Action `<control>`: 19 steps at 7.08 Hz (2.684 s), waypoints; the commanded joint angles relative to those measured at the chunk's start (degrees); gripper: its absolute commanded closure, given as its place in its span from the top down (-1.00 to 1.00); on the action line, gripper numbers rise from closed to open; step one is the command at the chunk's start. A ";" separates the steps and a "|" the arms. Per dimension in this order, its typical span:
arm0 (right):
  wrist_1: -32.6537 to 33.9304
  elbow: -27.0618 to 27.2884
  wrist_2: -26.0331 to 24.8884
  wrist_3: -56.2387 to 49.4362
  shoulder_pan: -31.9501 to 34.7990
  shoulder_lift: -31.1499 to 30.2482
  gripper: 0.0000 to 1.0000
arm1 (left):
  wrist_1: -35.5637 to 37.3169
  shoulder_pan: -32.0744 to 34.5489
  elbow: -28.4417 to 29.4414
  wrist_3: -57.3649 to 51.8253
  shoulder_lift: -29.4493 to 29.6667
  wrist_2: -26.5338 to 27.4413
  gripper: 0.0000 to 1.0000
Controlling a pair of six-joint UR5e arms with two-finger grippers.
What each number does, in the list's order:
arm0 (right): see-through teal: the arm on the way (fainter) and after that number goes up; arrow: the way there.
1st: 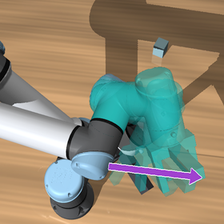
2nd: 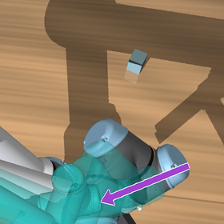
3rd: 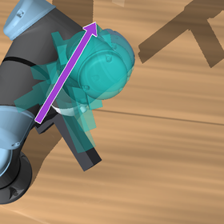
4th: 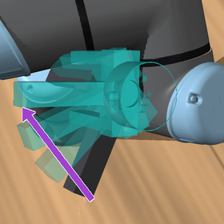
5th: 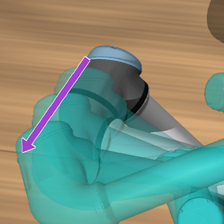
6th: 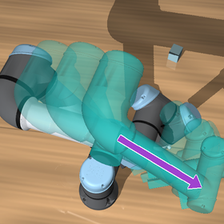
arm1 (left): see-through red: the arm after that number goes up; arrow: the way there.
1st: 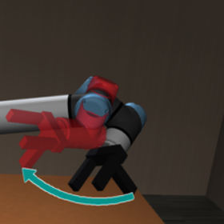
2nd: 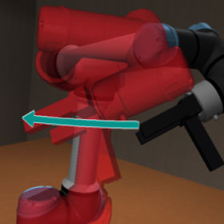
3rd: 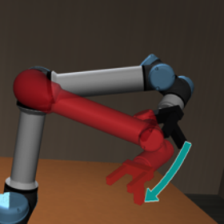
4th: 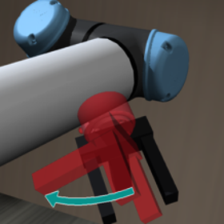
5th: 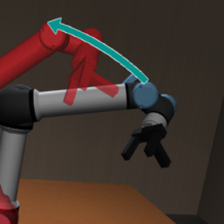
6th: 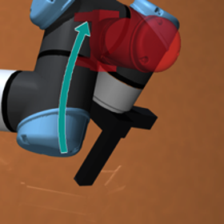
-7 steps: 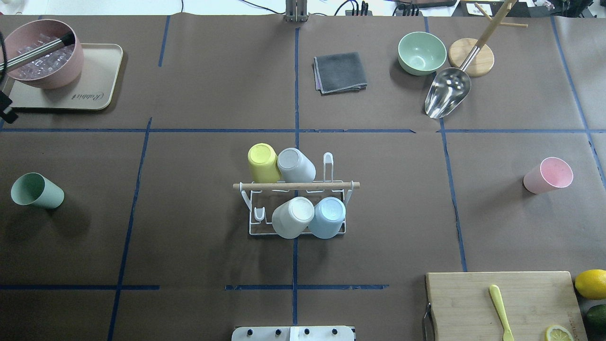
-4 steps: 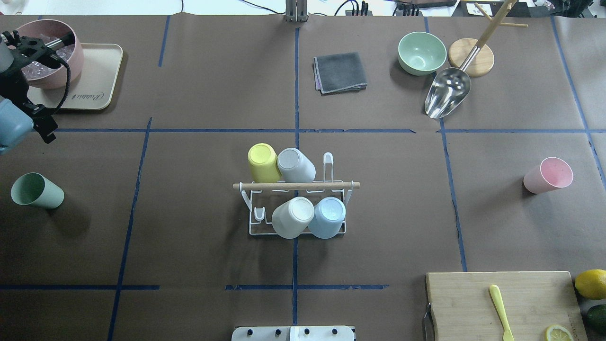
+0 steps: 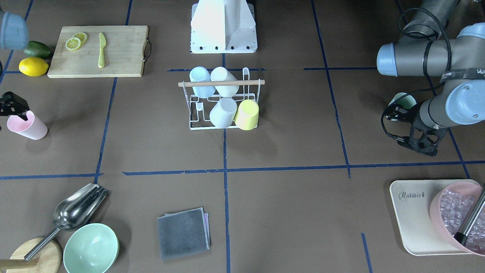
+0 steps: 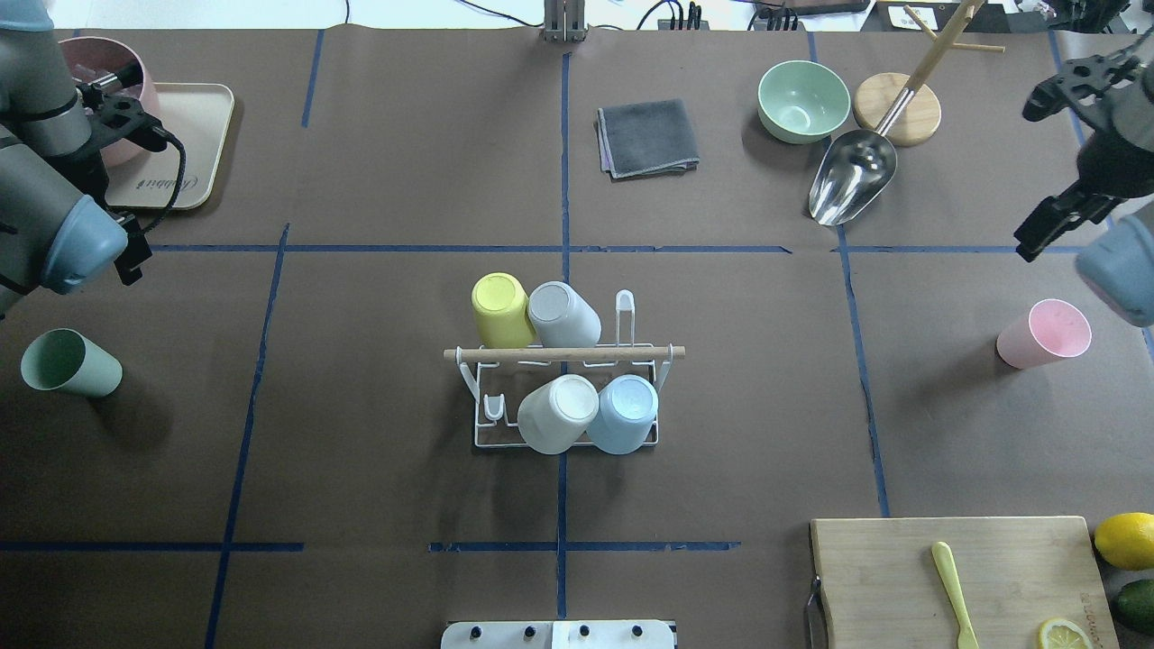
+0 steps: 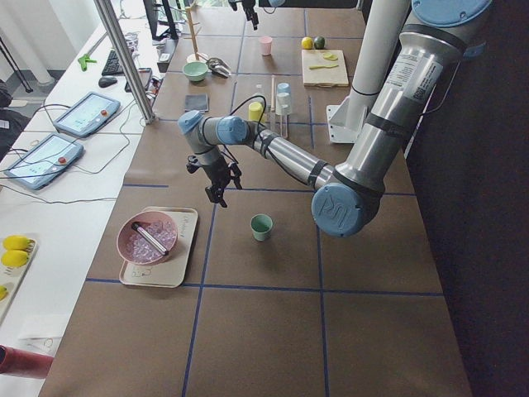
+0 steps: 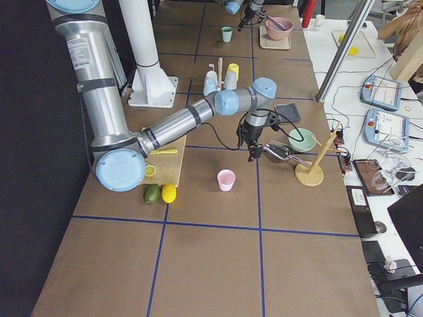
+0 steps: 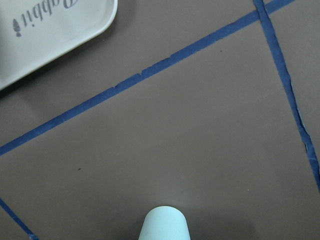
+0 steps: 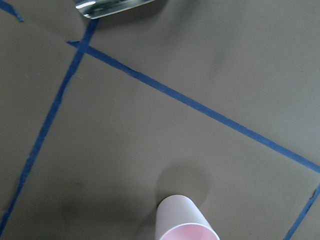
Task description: Place cup on cup holder
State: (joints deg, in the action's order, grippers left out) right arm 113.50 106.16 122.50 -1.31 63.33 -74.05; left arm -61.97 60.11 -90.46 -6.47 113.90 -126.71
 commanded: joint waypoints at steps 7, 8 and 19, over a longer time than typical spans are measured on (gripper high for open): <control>12.33 -10.80 -13.76 -19.06 -11.64 7.16 1.00 | 2.47 -4.65 11.70 -5.13 0.71 -0.20 1.00; 13.84 -10.80 -17.61 -20.47 -12.69 7.60 1.00 | 3.60 -4.74 12.40 -5.04 0.97 -0.11 1.00; 16.40 -25.01 -23.28 -20.49 -16.48 12.42 1.00 | 10.73 -4.65 18.38 -5.04 1.85 -2.65 1.00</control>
State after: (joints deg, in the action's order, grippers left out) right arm 129.89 83.26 99.19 -21.96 46.78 -62.86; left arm -51.74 55.46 -72.76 -11.51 115.72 -128.17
